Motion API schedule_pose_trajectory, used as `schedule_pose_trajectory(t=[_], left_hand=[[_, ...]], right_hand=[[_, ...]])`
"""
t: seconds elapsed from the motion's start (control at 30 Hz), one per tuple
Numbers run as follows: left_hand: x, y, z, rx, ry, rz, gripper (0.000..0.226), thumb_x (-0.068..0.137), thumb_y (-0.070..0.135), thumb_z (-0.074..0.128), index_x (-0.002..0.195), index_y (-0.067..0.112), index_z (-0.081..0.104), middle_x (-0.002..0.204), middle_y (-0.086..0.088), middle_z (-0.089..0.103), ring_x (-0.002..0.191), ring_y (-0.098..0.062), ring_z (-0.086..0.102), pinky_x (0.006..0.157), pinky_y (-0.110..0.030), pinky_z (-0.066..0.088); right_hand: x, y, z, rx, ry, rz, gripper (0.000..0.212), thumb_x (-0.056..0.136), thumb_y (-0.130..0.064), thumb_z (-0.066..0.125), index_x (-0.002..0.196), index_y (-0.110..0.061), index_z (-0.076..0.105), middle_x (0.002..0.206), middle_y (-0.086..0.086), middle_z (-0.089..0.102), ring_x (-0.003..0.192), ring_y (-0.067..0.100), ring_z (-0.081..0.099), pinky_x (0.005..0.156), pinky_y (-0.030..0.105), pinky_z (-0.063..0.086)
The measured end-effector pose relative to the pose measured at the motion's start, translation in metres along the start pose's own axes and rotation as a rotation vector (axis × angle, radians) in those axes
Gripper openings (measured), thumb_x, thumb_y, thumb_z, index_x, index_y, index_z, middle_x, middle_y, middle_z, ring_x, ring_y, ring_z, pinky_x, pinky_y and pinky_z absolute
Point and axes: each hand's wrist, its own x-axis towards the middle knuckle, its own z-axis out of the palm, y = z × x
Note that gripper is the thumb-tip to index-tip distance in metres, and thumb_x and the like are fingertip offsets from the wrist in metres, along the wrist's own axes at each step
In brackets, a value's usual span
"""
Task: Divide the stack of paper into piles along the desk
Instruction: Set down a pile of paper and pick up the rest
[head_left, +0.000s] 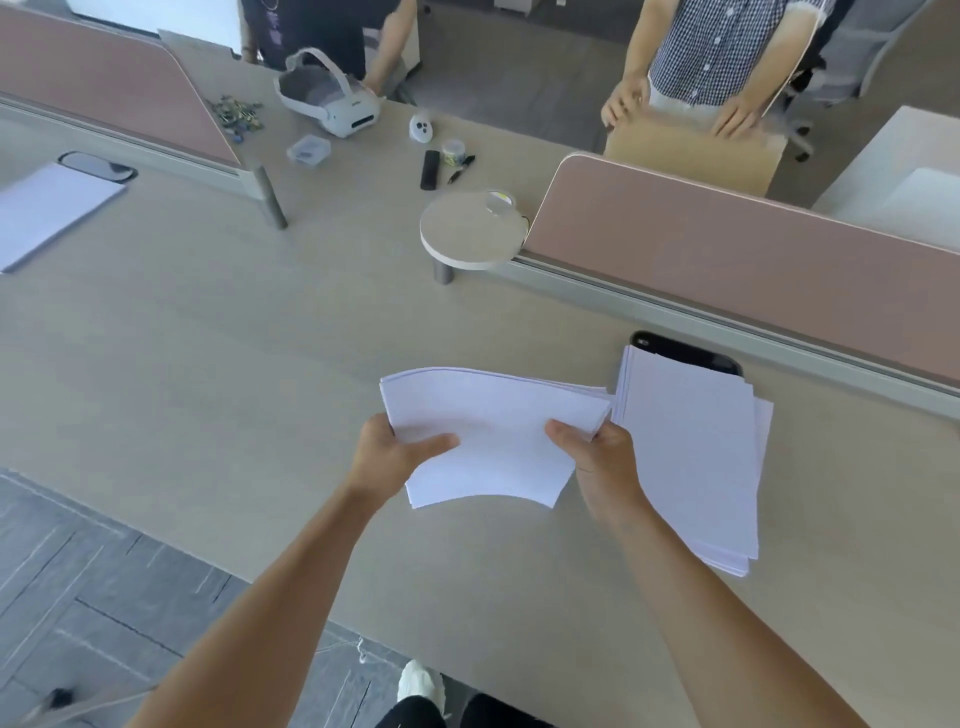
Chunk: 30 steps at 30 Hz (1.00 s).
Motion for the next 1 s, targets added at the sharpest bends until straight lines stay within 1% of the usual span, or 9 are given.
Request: schedule_pose_trajectory(t=[0.13, 0.2, 0.3, 0.4, 0.53, 0.73, 0.8, 0.9, 1.0], left_hand=[[0.0, 0.012, -0.008, -0.142, 0.059, 0.115, 0.032, 0.065, 0.015, 0.087, 0.094, 0.007, 0.076, 0.098, -0.013, 0.077, 0.088, -0.026, 0.074, 0.076, -0.038, 0.06], [-0.001, 0.01, -0.012, -0.114, 0.044, 0.093, 0.026, 0.069, 0.007, 0.086, 0.093, 0.005, 0.076, 0.096, -0.01, 0.077, 0.088, -0.024, 0.074, 0.077, -0.038, 0.058], [-0.004, 0.011, -0.016, -0.067, -0.019, 0.044, 0.023, 0.074, -0.006, 0.079, 0.094, 0.005, 0.073, 0.085, 0.004, 0.078, 0.079, -0.012, 0.073, 0.073, -0.03, 0.054], [-0.002, 0.017, -0.013, -0.009, -0.033, 0.07, 0.025, 0.07, 0.003, 0.083, 0.091, 0.012, 0.073, 0.08, 0.008, 0.076, 0.072, -0.007, 0.07, 0.064, -0.019, 0.053], [-0.005, 0.025, -0.006, -0.051, 0.032, 0.13, 0.014, 0.077, 0.006, 0.081, 0.09, 0.013, 0.077, 0.088, -0.003, 0.077, 0.077, -0.015, 0.071, 0.069, -0.026, 0.056], [-0.004, 0.013, -0.022, -0.078, 0.034, 0.086, 0.036, 0.069, 0.008, 0.085, 0.101, 0.003, 0.07, 0.09, -0.002, 0.075, 0.081, -0.013, 0.072, 0.072, -0.028, 0.054], [-0.004, 0.009, -0.017, -0.075, 0.045, 0.077, 0.021, 0.075, 0.008, 0.082, 0.095, 0.009, 0.075, 0.09, 0.0, 0.077, 0.082, -0.013, 0.072, 0.076, -0.032, 0.052], [-0.005, 0.012, -0.013, -0.086, 0.132, 0.105, 0.007, 0.074, 0.026, 0.079, 0.076, 0.02, 0.077, 0.082, -0.002, 0.074, 0.076, -0.019, 0.069, 0.073, -0.038, 0.053], [-0.005, 0.013, -0.022, -0.098, 0.154, 0.144, 0.007, 0.076, 0.023, 0.08, 0.081, 0.021, 0.076, 0.083, 0.004, 0.076, 0.076, -0.015, 0.072, 0.069, -0.033, 0.057]], right_hand=[[0.002, -0.008, 0.004, -0.023, -0.039, -0.051, 0.013, 0.086, -0.004, 0.073, 0.095, -0.013, 0.076, 0.093, -0.001, 0.079, 0.086, 0.015, 0.074, 0.074, 0.025, 0.057], [0.002, -0.013, 0.001, -0.063, -0.059, -0.08, 0.015, 0.082, -0.003, 0.076, 0.09, -0.015, 0.075, 0.087, -0.006, 0.078, 0.081, 0.011, 0.074, 0.073, 0.021, 0.056], [0.002, -0.016, -0.003, -0.124, -0.097, -0.084, 0.015, 0.079, 0.0, 0.079, 0.08, -0.011, 0.07, 0.062, -0.017, 0.07, 0.058, -0.002, 0.065, 0.059, 0.01, 0.047], [0.003, -0.019, 0.006, -0.125, -0.089, -0.075, 0.015, 0.077, -0.005, 0.082, 0.09, -0.004, 0.076, 0.081, -0.003, 0.077, 0.072, 0.008, 0.072, 0.065, 0.019, 0.052], [0.005, -0.027, 0.016, -0.062, -0.057, -0.097, 0.01, 0.08, -0.003, 0.079, 0.089, -0.005, 0.077, 0.082, -0.004, 0.078, 0.077, 0.006, 0.073, 0.067, 0.015, 0.054], [0.006, -0.023, 0.012, -0.139, -0.085, -0.067, 0.02, 0.078, -0.009, 0.082, 0.096, -0.002, 0.077, 0.094, 0.004, 0.079, 0.083, 0.008, 0.074, 0.069, 0.016, 0.055], [0.008, -0.022, 0.015, -0.133, -0.086, -0.066, 0.018, 0.079, -0.01, 0.081, 0.094, -0.002, 0.077, 0.092, 0.002, 0.078, 0.081, 0.007, 0.074, 0.069, 0.017, 0.055], [0.007, -0.027, 0.021, -0.094, -0.084, -0.086, 0.012, 0.082, -0.006, 0.078, 0.093, -0.001, 0.076, 0.081, -0.008, 0.076, 0.074, -0.001, 0.072, 0.063, 0.009, 0.05], [0.01, -0.029, 0.024, -0.104, -0.108, -0.102, 0.009, 0.082, -0.006, 0.078, 0.091, -0.003, 0.076, 0.076, -0.014, 0.076, 0.075, -0.005, 0.071, 0.064, 0.006, 0.049]])
